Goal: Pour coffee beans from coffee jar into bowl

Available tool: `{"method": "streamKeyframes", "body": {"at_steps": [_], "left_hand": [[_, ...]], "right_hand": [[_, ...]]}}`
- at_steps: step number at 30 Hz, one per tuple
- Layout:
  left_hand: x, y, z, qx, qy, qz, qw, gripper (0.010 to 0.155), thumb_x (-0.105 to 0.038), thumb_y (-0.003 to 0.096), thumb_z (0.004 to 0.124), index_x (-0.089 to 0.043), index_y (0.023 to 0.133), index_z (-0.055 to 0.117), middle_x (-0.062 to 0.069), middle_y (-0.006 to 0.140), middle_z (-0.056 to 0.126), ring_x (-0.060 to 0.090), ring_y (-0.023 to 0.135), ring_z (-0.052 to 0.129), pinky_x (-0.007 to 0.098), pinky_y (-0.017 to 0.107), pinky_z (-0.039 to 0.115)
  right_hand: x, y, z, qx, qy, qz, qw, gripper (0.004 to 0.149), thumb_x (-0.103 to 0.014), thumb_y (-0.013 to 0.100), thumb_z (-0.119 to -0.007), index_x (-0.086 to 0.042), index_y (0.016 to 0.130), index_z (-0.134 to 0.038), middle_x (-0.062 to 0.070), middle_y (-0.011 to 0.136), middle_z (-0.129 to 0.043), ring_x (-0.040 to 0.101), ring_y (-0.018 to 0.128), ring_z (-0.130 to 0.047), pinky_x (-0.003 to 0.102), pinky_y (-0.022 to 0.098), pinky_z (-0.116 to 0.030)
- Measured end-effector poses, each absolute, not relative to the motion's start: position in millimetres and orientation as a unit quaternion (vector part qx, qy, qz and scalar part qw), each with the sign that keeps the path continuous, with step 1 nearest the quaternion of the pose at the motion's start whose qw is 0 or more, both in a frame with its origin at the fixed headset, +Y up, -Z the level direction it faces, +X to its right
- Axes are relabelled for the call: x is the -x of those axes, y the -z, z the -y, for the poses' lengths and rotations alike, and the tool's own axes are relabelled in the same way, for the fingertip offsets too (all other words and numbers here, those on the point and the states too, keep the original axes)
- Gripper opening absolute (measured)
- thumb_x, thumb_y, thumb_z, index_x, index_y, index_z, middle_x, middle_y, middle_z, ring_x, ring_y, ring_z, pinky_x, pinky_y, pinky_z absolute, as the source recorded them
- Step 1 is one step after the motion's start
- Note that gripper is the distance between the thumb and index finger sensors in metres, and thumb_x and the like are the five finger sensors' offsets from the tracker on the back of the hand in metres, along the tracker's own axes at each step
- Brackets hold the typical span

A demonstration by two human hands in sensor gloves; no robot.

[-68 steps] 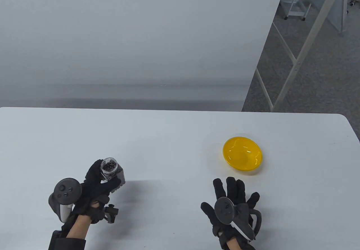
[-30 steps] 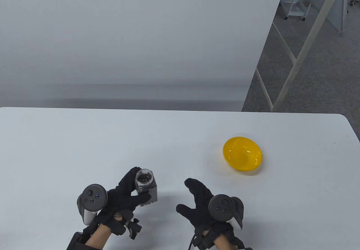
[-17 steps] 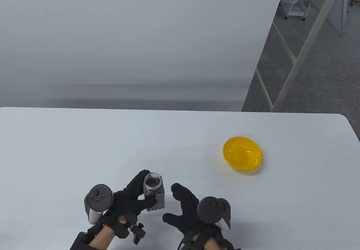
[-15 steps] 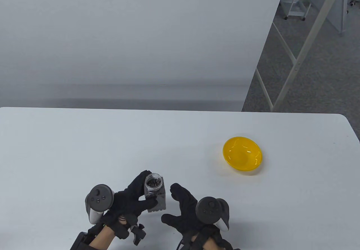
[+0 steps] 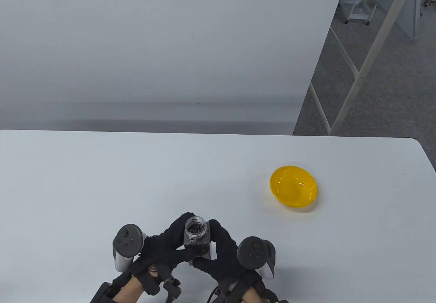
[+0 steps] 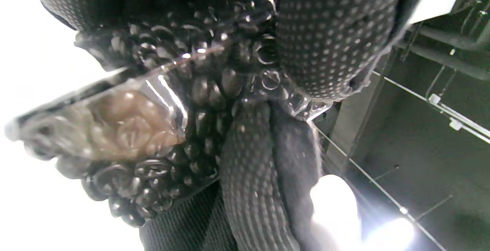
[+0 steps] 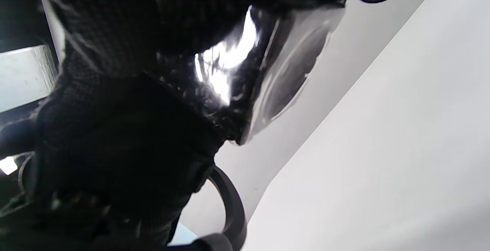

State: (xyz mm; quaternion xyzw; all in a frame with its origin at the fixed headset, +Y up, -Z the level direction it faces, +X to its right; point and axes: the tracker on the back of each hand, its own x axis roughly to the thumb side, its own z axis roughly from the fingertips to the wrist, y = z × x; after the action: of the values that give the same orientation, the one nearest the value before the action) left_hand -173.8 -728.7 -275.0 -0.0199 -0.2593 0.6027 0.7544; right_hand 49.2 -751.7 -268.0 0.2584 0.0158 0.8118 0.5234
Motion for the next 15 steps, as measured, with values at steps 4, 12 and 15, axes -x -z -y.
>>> {"method": "streamKeyframes", "body": {"at_steps": [4, 12, 15], "left_hand": [[166.9, 271.8, 727.6, 0.023, -0.606, 0.262, 0.750, 0.091, -0.036, 0.0290, 0.091, -0.002, 0.104, 0.053, 0.030, 0.100, 0.064, 0.058, 0.087, 0.078, 0.064, 0.055, 0.070], [162.5, 269.6, 724.4, 0.041, -0.558, 0.301, 0.772, 0.090, -0.041, 0.0341, 0.087, -0.006, 0.107, 0.048, 0.028, 0.104, 0.056, 0.053, 0.094, 0.067, 0.063, 0.062, 0.059], [166.5, 271.3, 723.2, 0.036, -0.543, 0.297, 0.785, 0.090, -0.046, 0.0350, 0.088, -0.009, 0.108, 0.050, 0.025, 0.106, 0.057, 0.052, 0.097, 0.066, 0.070, 0.062, 0.054]], "right_hand": [[-53.2, 270.3, 752.4, -0.255, -0.794, -0.016, 0.551, 0.098, -0.056, 0.032, -0.087, -0.012, 0.096, -0.026, 0.024, 0.100, -0.044, 0.044, 0.092, -0.062, 0.064, 0.064, -0.054], [-61.5, 271.8, 753.1, -0.254, -0.765, -0.004, 0.592, 0.093, -0.052, 0.027, -0.095, -0.013, 0.091, -0.039, 0.021, 0.094, -0.059, 0.041, 0.083, -0.079, 0.061, 0.059, -0.069], [-62.4, 271.6, 752.5, -0.250, -0.764, 0.000, 0.595, 0.093, -0.051, 0.027, -0.096, -0.012, 0.090, -0.040, 0.021, 0.093, -0.061, 0.040, 0.080, -0.081, 0.061, 0.058, -0.071]]}}
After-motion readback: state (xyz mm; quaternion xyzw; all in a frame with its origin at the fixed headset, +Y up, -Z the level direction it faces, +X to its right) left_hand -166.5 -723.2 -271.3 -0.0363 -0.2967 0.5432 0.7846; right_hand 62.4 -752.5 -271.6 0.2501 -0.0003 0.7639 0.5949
